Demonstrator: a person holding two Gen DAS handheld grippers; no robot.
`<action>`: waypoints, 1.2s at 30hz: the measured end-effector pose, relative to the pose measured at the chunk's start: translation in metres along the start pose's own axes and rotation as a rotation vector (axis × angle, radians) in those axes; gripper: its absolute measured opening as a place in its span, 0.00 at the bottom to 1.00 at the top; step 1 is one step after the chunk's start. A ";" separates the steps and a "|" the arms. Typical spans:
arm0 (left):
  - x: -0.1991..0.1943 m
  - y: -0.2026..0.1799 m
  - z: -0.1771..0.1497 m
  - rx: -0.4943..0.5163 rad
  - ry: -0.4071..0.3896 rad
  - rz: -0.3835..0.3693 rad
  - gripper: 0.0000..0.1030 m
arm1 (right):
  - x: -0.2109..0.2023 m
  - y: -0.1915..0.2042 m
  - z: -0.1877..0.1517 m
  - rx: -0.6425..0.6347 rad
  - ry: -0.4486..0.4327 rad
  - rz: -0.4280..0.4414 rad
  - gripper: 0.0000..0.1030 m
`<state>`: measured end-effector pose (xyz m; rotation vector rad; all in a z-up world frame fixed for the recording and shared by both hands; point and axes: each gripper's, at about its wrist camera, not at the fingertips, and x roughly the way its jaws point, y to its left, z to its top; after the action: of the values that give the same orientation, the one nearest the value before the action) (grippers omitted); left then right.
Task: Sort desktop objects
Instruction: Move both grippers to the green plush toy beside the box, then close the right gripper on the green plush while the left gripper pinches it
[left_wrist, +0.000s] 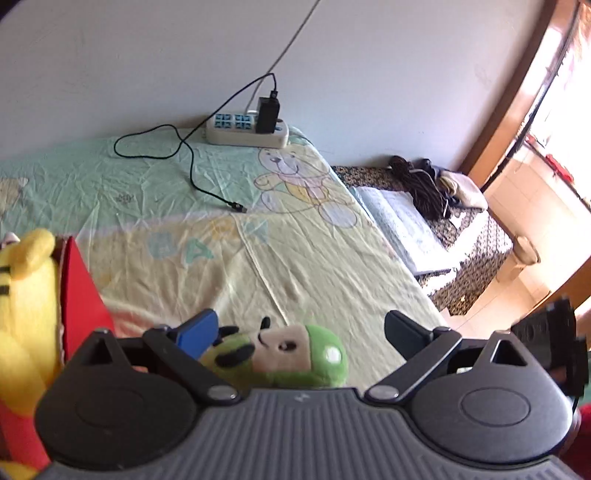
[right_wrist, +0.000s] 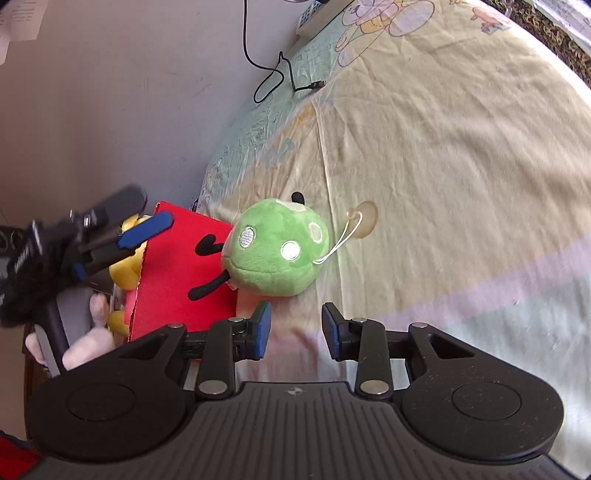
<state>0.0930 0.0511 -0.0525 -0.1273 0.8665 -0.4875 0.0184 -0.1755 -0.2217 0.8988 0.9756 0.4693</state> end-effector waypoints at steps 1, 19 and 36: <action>0.007 0.005 0.009 -0.036 -0.001 -0.010 0.94 | 0.004 0.001 -0.004 0.013 -0.006 0.007 0.33; 0.095 0.054 -0.009 -0.273 0.329 0.131 0.63 | 0.040 0.018 -0.027 0.071 -0.149 -0.153 0.33; 0.015 0.026 -0.065 -0.137 0.299 0.017 0.66 | -0.017 -0.046 -0.031 0.370 -0.224 -0.071 0.25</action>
<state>0.0610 0.0726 -0.1130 -0.1749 1.1939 -0.4374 -0.0192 -0.1999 -0.2584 1.2159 0.8979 0.1222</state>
